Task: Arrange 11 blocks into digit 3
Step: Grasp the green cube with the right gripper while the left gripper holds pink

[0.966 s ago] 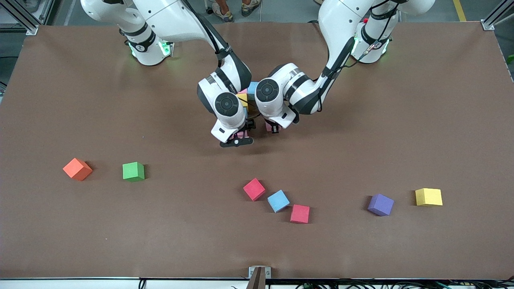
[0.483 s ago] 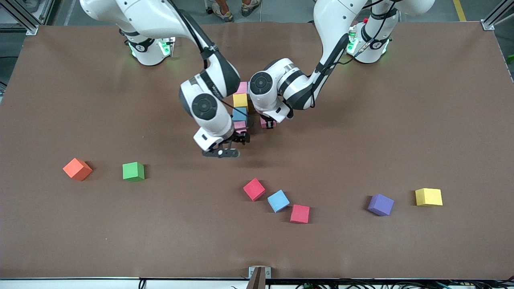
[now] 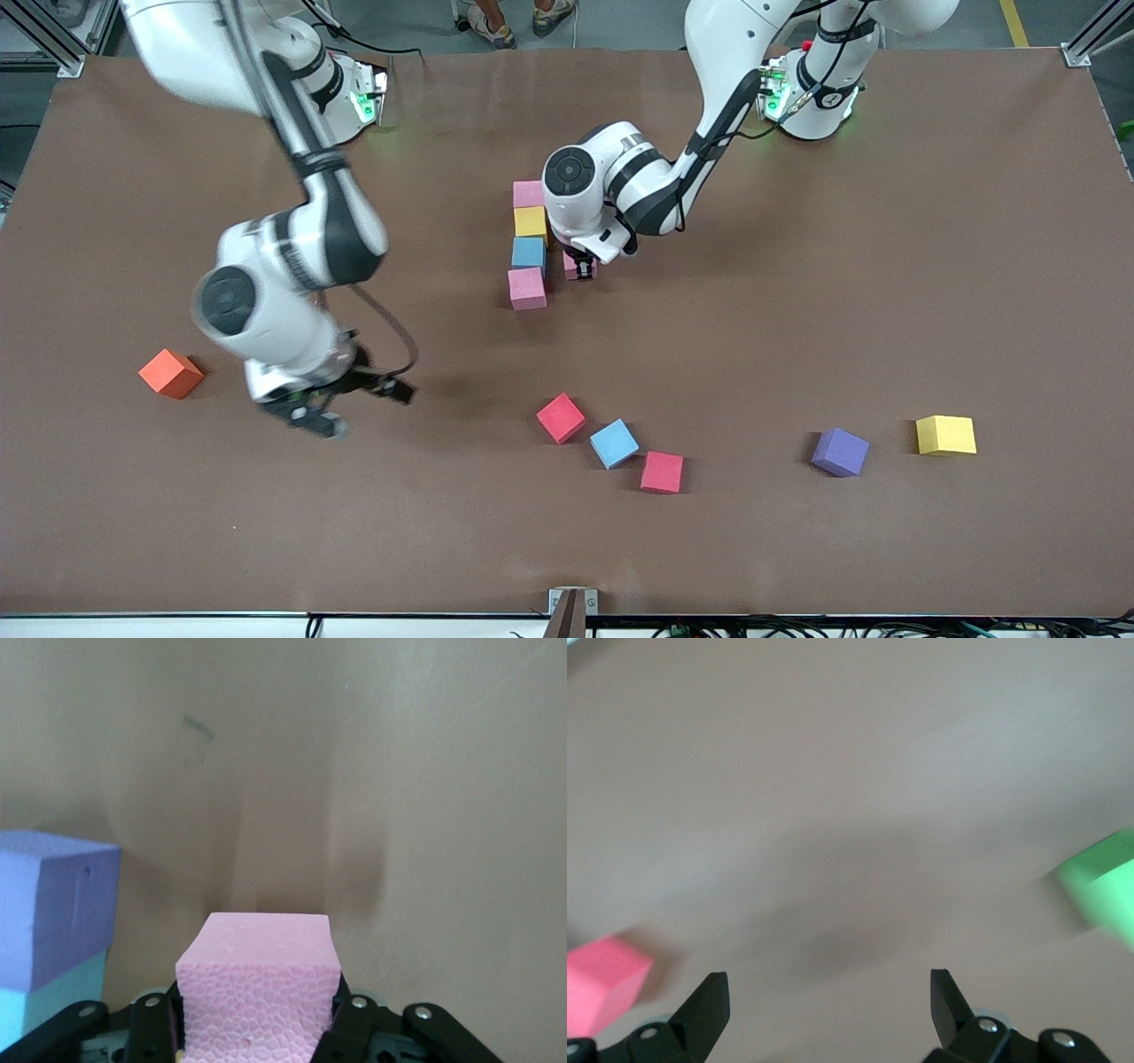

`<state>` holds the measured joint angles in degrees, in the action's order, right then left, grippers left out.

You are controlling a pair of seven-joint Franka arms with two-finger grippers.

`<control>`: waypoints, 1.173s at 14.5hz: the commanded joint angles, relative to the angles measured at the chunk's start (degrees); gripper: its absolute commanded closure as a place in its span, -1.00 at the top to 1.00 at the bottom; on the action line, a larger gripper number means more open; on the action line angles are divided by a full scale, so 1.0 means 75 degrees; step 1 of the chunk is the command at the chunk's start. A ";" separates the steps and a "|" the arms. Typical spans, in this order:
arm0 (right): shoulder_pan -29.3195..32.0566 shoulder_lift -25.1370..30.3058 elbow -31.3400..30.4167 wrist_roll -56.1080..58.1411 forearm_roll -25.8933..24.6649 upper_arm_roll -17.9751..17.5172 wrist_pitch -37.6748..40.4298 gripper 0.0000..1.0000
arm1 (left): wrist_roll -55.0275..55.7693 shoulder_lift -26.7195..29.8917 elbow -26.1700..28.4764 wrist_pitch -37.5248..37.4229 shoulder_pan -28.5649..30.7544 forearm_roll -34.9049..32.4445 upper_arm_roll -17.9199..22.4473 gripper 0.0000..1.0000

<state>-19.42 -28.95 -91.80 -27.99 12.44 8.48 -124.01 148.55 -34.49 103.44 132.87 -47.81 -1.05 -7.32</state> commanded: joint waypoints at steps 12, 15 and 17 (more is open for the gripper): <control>0.1616 -0.0652 -0.0404 0.6459 -0.0815 -0.0158 0.0597 1.00 | 0.0161 -0.0405 -0.0257 0.0589 -0.0270 -0.0516 0.0097 -0.99; 0.1628 -0.0699 -0.0474 0.6977 -0.0815 -0.0170 0.0597 1.00 | 0.0231 -0.0522 -0.0421 0.0589 -0.0270 -0.0516 0.0132 -0.99; 0.1651 -0.0746 -0.0486 0.7036 -0.0815 -0.0170 0.0620 1.00 | 0.0325 -0.0569 -0.0480 0.0589 -0.0270 -0.0528 0.0133 -0.99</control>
<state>-8.22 -35.12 -94.52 23.42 7.12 8.30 -119.63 149.12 -37.04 101.74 136.79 -49.48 -3.58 -6.76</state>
